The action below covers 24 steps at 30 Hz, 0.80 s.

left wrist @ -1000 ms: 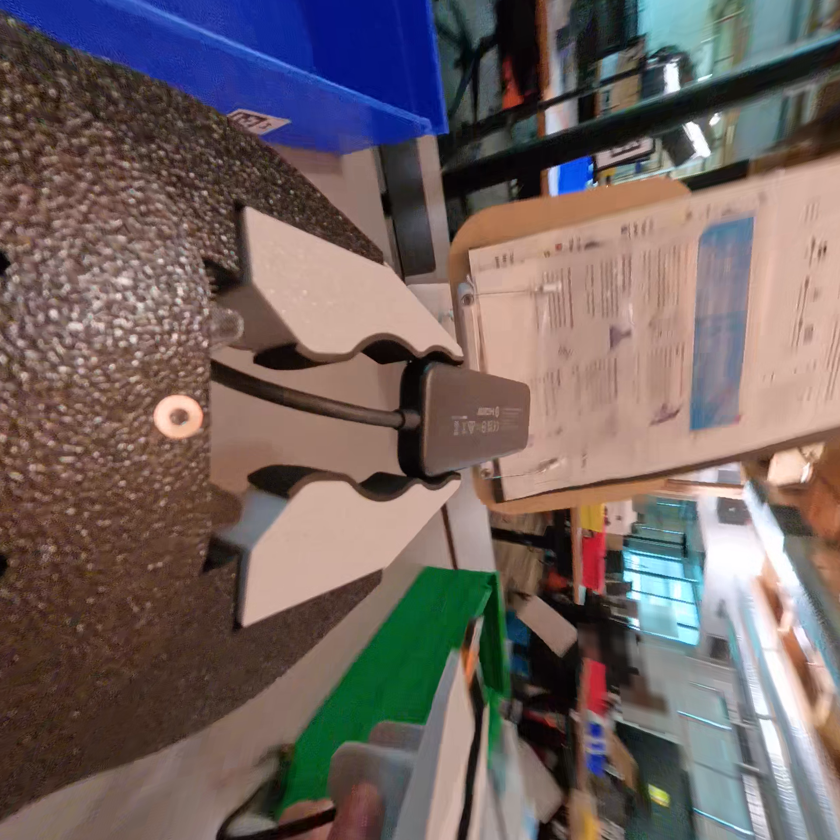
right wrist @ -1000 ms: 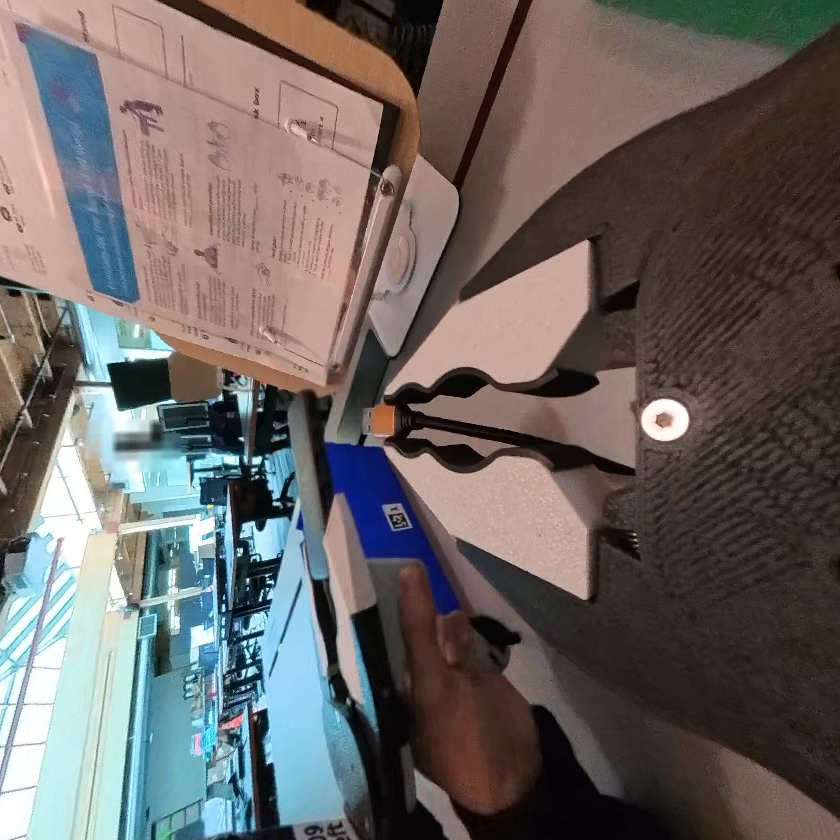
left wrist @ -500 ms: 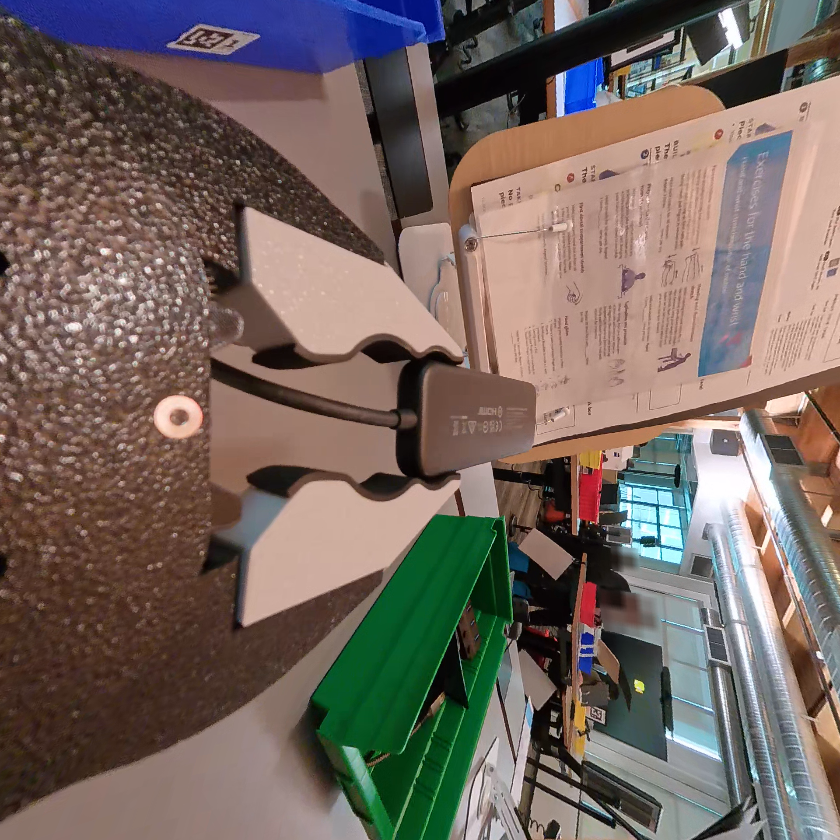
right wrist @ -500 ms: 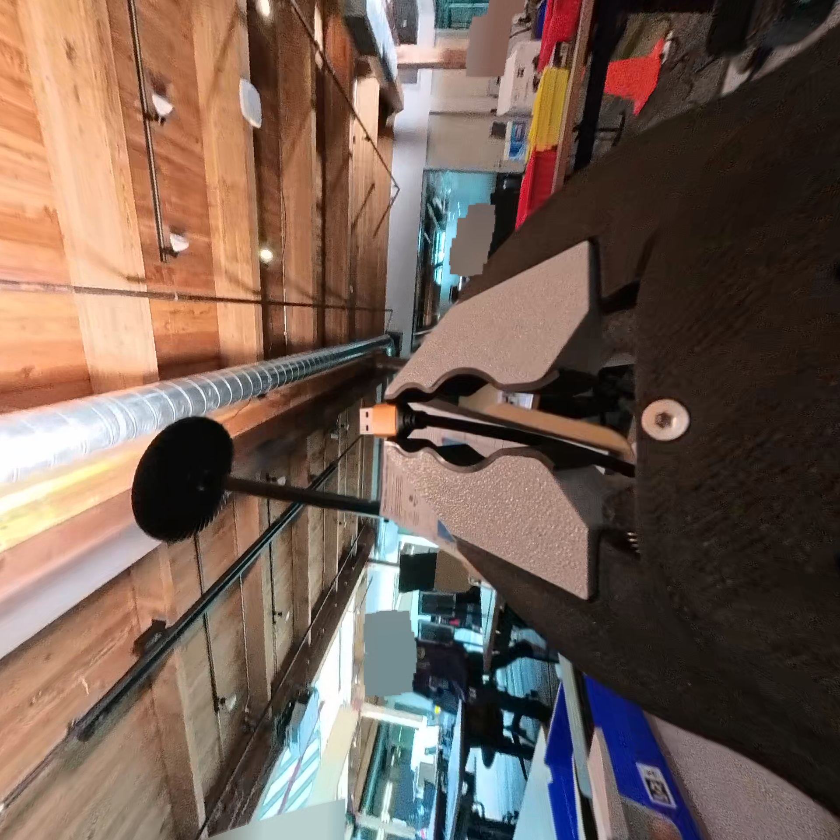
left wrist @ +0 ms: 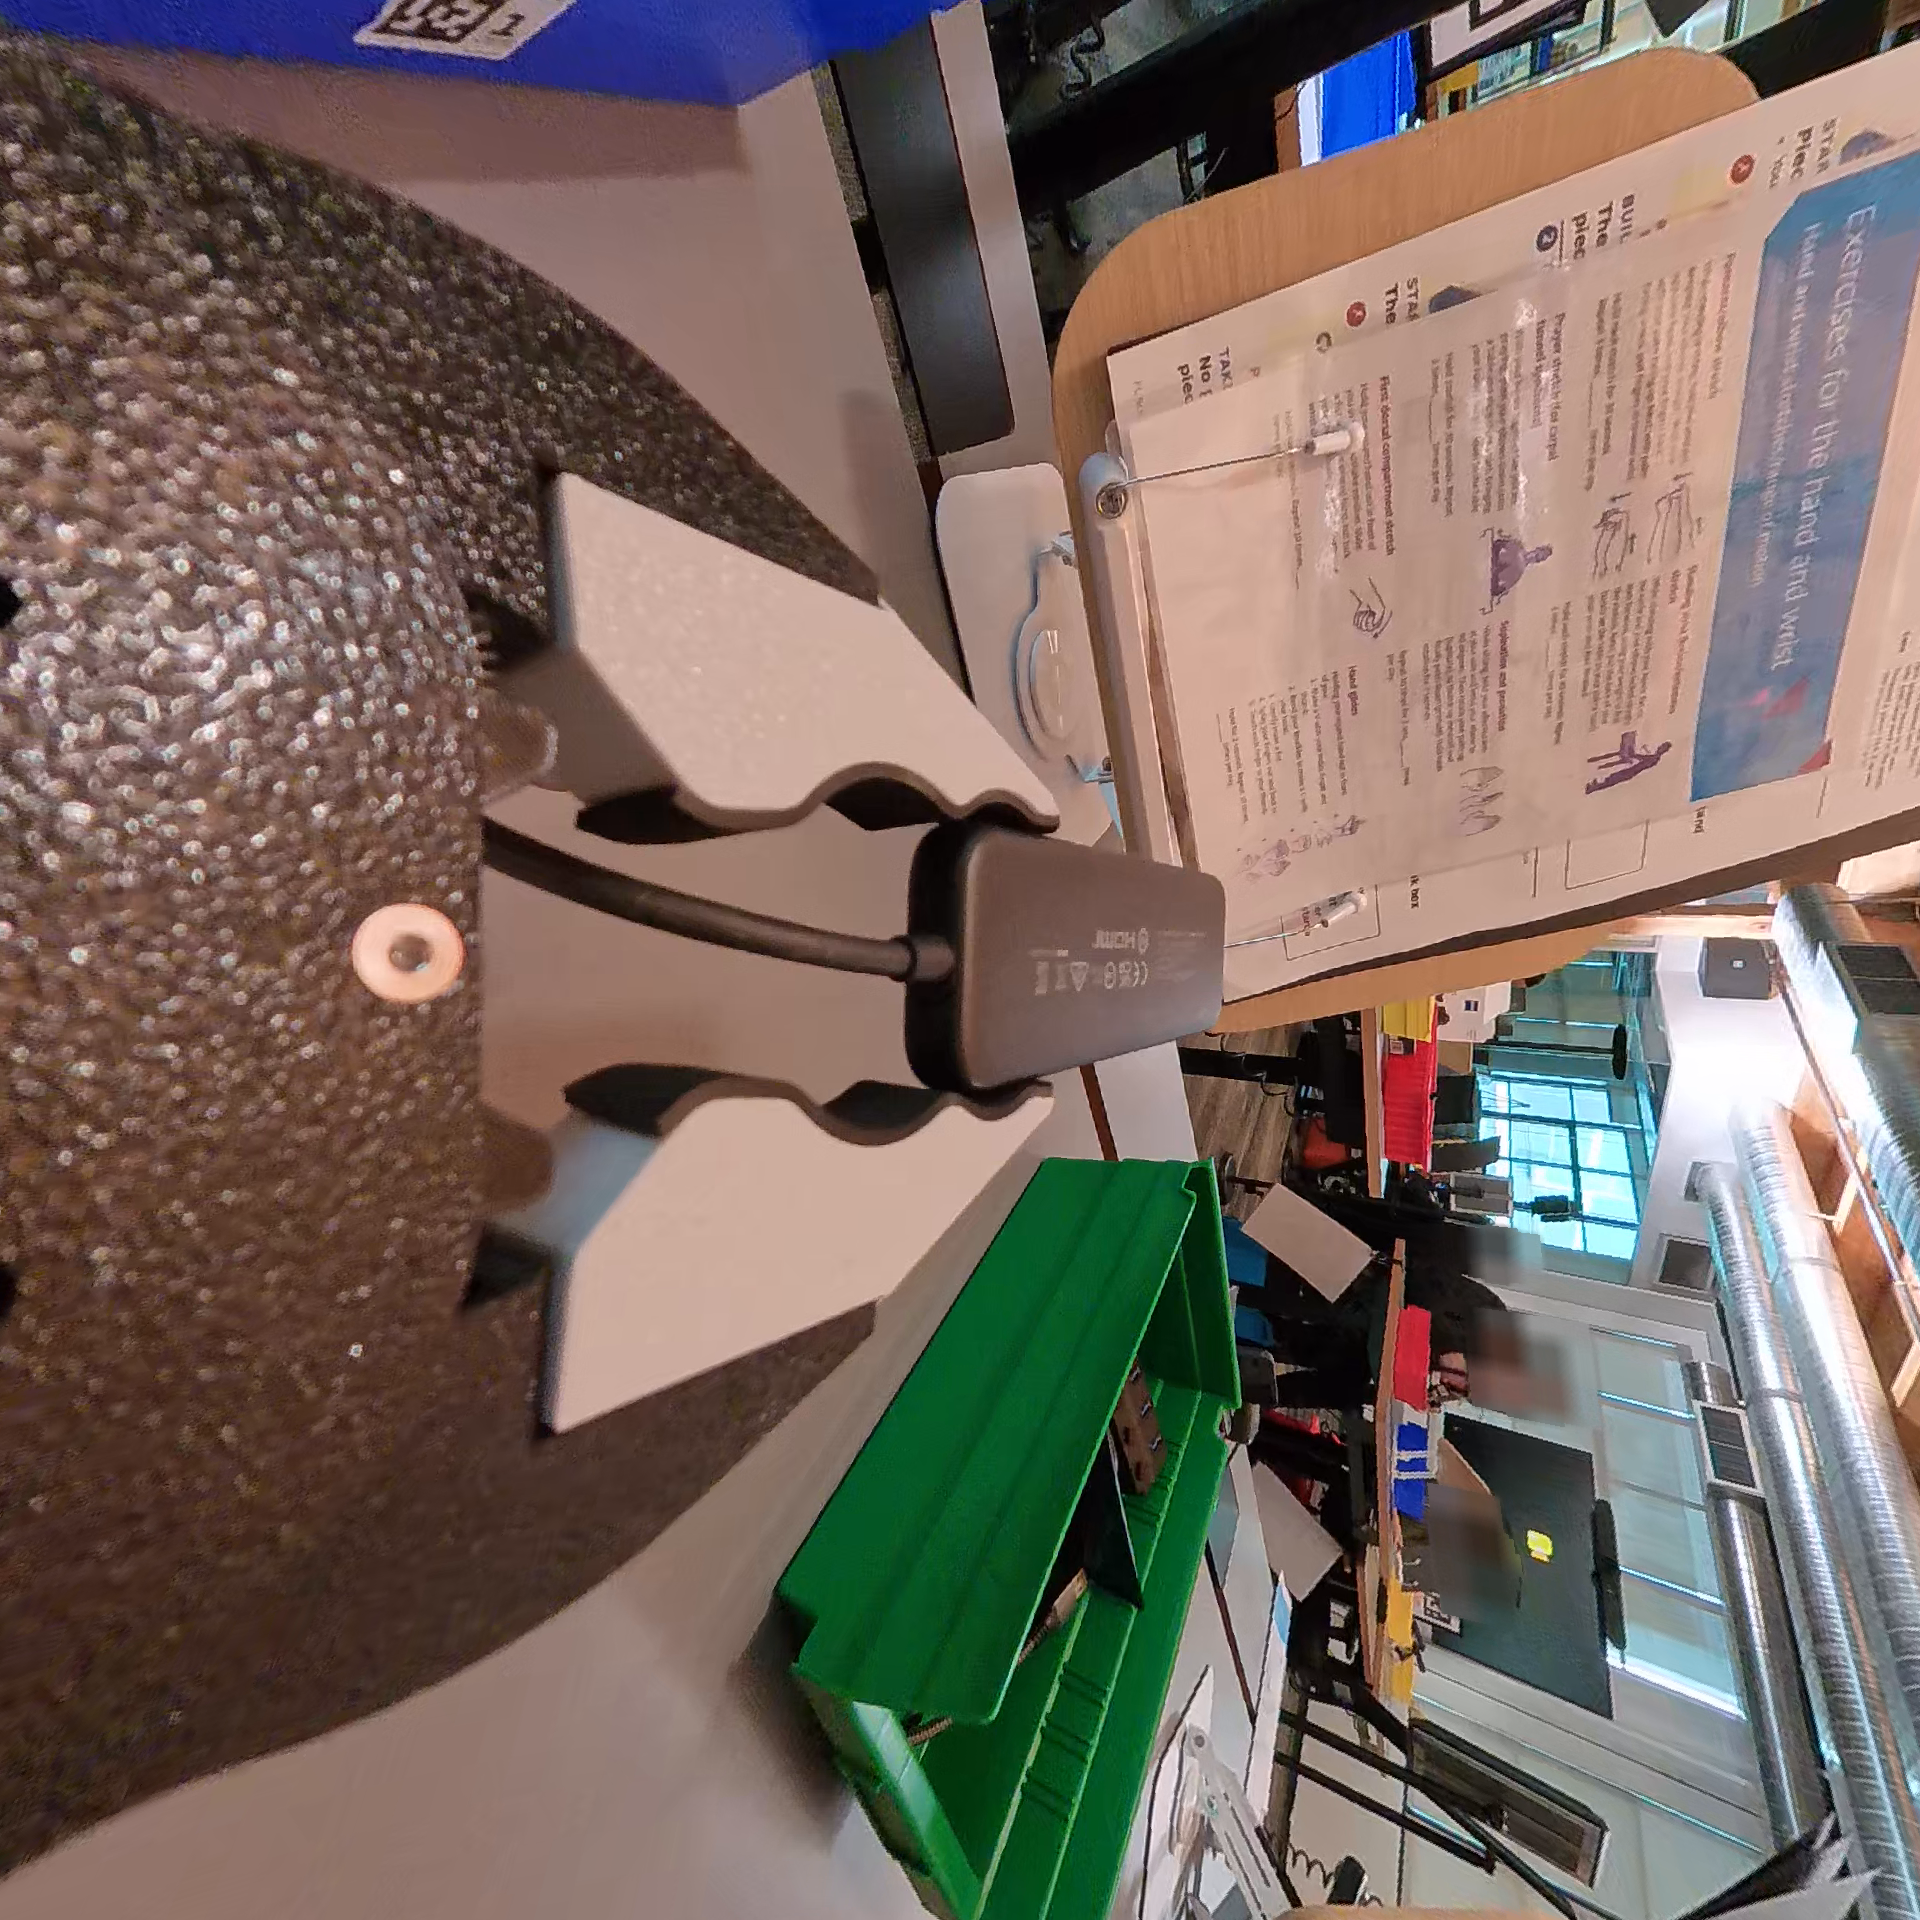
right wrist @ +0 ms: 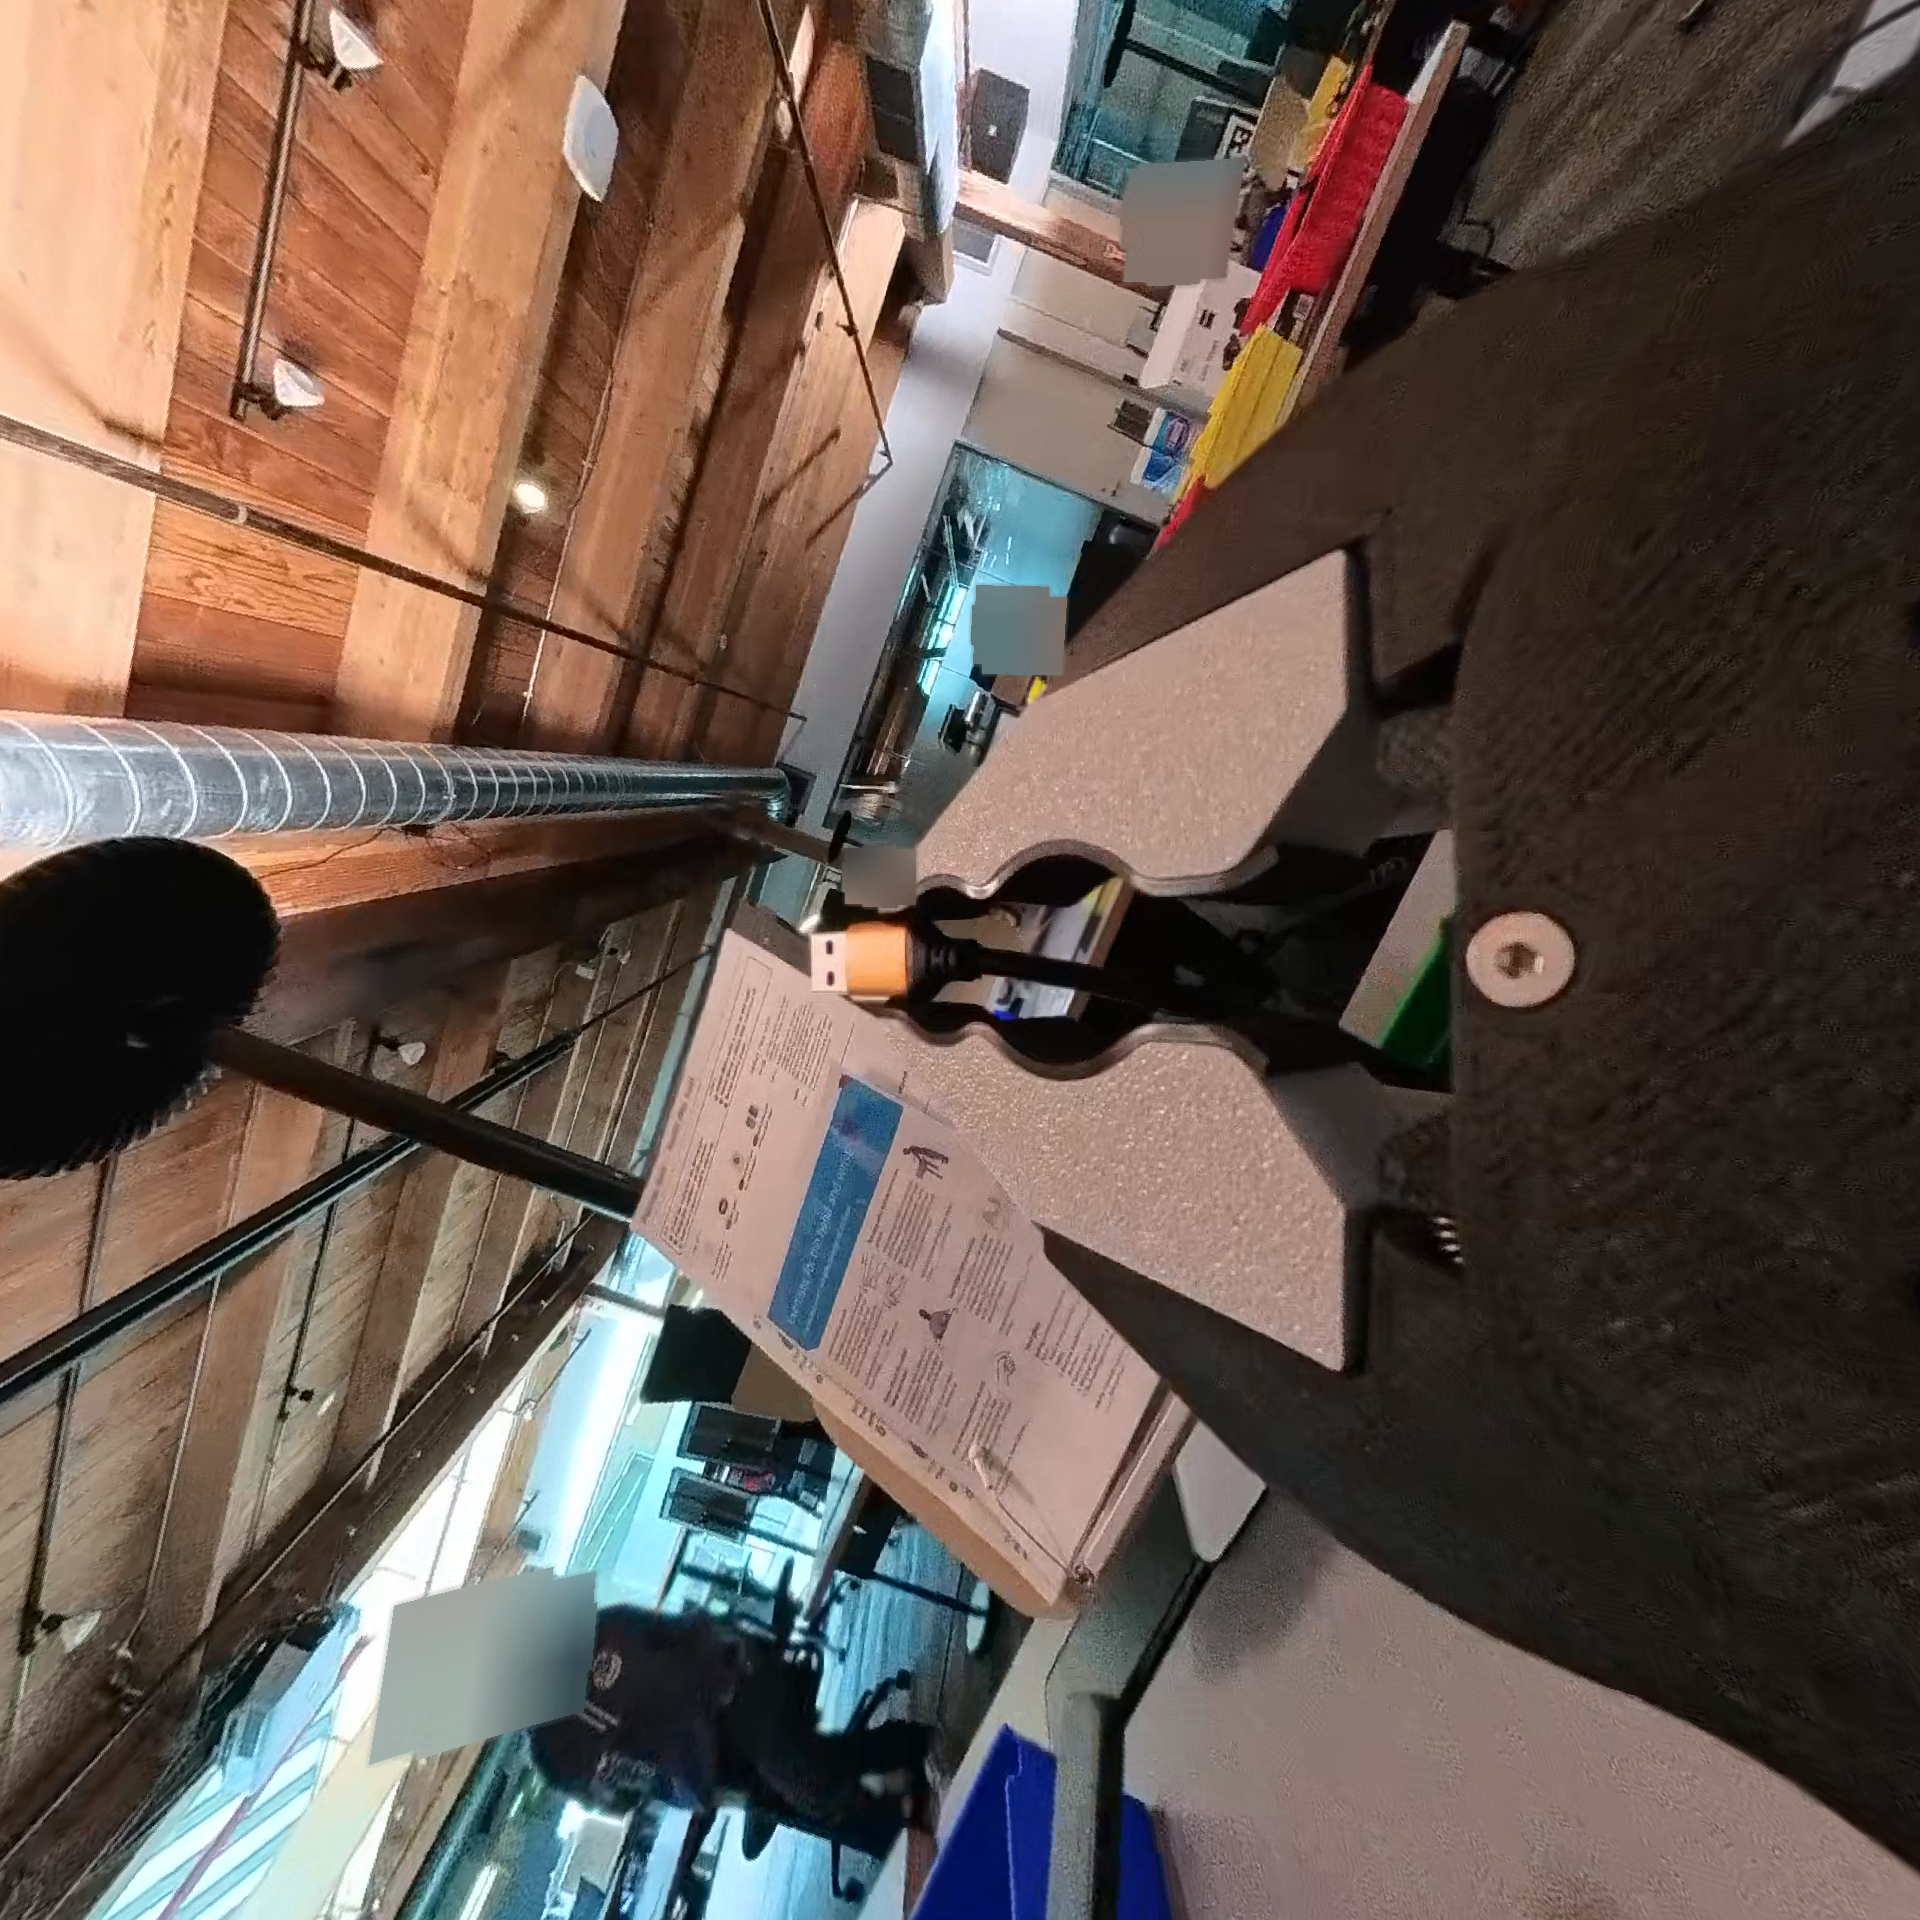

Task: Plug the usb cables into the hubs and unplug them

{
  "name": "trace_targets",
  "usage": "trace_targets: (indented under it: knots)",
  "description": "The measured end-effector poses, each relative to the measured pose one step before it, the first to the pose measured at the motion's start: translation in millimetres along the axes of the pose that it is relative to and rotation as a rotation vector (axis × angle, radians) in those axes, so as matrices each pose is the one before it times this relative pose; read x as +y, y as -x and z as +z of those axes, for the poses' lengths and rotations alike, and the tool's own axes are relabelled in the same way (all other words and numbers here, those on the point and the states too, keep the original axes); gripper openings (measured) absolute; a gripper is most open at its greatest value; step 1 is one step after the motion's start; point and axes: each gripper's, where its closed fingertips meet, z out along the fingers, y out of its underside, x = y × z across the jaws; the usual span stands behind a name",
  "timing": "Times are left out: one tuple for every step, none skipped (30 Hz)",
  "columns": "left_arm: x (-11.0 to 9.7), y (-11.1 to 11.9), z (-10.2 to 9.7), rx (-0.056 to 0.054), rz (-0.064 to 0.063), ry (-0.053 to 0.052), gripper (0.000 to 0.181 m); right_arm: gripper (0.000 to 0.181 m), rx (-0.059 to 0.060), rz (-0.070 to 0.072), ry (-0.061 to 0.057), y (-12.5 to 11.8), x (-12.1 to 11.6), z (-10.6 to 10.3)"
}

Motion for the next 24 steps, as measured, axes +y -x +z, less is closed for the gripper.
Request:
trace_targets:
  knots:
    - [0.43,-0.44,0.21,0.0021,0.0003,0.0015,0.045,0.013,-0.0203,-0.0077,0.0214,0.05,5.03,6.18]
    - [0.5,-0.44,0.11,0.0029,0.0004,0.0013,0.045,0.013,-0.0232,-0.0119,0.0367,0.93,8.92,5.98]
    - [0.34,-0.59,0.19,0.0037,-0.0001,0.0017,0.045,0.013,-0.0234,-0.0073,0.0346,1.59,8.97,5.52]
    - [0.29,-0.64,0.12,0.0029,-0.001,0.0013,0.045,0.014,-0.0204,0.0037,0.0282,1.56,8.35,4.09]
    - [0.14,-0.46,0.06,0.0024,0.0009,0.0009,0.045,0.013,-0.0168,0.0142,0.026,1.83,7.15,2.8]
    - [0.19,-0.6,0.08,0.003,0.0001,0.002,0.045,0.013,-0.0159,0.0102,0.0104,2.41,2.92,1.07]
    - [0.24,-0.53,0.18,0.0031,-0.0019,0.0017,0.045,0.013,-0.0104,-0.009,0.0004,1.43,0.11,1.27]
    - [0.04,-0.62,0.09,0.0029,-0.0017,0.0003,0.045,0.014,-0.0122,-0.0215,0.014,1.2,2.19,2.23]
    - [0.12,-0.57,0.12,0.0023,-0.001,0.0001,0.045,0.013,-0.0196,-0.0175,0.0355,1.4,5.49,3.15]
    - [0.3,-0.54,0.14,0.0022,0.0006,0.0013,0.045,0.013,-0.0176,0.0011,0.031,0.26,4.33,3.33]
    - [0.58,-0.59,0.2,0.0031,0.0013,0.0033,0.045,0.014,-0.0134,0.0173,0.0124,0.02,3.16,1.47]
    - [0.53,-0.48,0.11,0.0022,-0.0001,0.003,0.044,0.013,-0.0175,0.0294,0.0181,0.09,2.2,2.02]
    - [0.55,-0.42,0.17,0.0029,-0.0008,0.0018,0.044,0.014,-0.0072,0.0249,0.0164,-1.09,2.51,1.42]
    - [0.51,-0.13,0.19,0.0026,-0.0019,0.0023,0.044,0.014,0.0064,0.0117,0.0091,-3.0,2.07,0.47]
    - [0.75,0.25,0.16,0.0005,-0.002,0.0026,0.045,0.013,0.0047,-0.0007,0.0232,-2.36,4.59,0.64]
    - [0.52,0.62,0.01,-0.001,-0.0007,0.0017,0.045,0.013,0.0116,-0.0021,0.0547,-3.14,9.94,0.81]
    - [0.5,0.73,0.04,-0.0005,-0.0011,0.001,0.045,0.014,0.0246,-0.0078,0.066,-3.07,11.55,-1.52]
    - [0.65,0.29,0.03,0.0029,-0.0036,0.0022,0.045,0.014,0.0105,-0.009,0.0551,-0.8,11.56,-0.22]
    - [0.79,-0.17,0.11,0.0054,-0.0055,0.0024,0.045,0.014,-0.0046,0.0047,0.0642,2.9,12.67,-0.82]
    - [0.67,-0.99,0.19,0.0089,-0.0032,0.0022,0.045,0.014,-0.0261,0.0155,0.0856,6.18,15.67,-0.23]
    - [0.46,-1.95,0.27,0.0127,0.0021,0.0024,0.045,0.014,-0.0402,0.0049,0.0778,8.67,15.31,0.78]
    - [0.23,-2.83,0.34,0.0155,0.0068,0.0019,0.045,0.014,-0.0534,0.0004,0.0665,11.33,13.79,0.88]
    - [0.02,-4.22,0.53,0.0247,0.0108,0.0003,0.045,0.014,-0.053,0.0199,0.0758,10.47,15.01,1.66]
    - [0.14,-6.57,0.6,0.0415,0.0089,-0.0002,0.045,0.013,-0.0532,0.0238,0.0688,9.19,14.77,4.87]
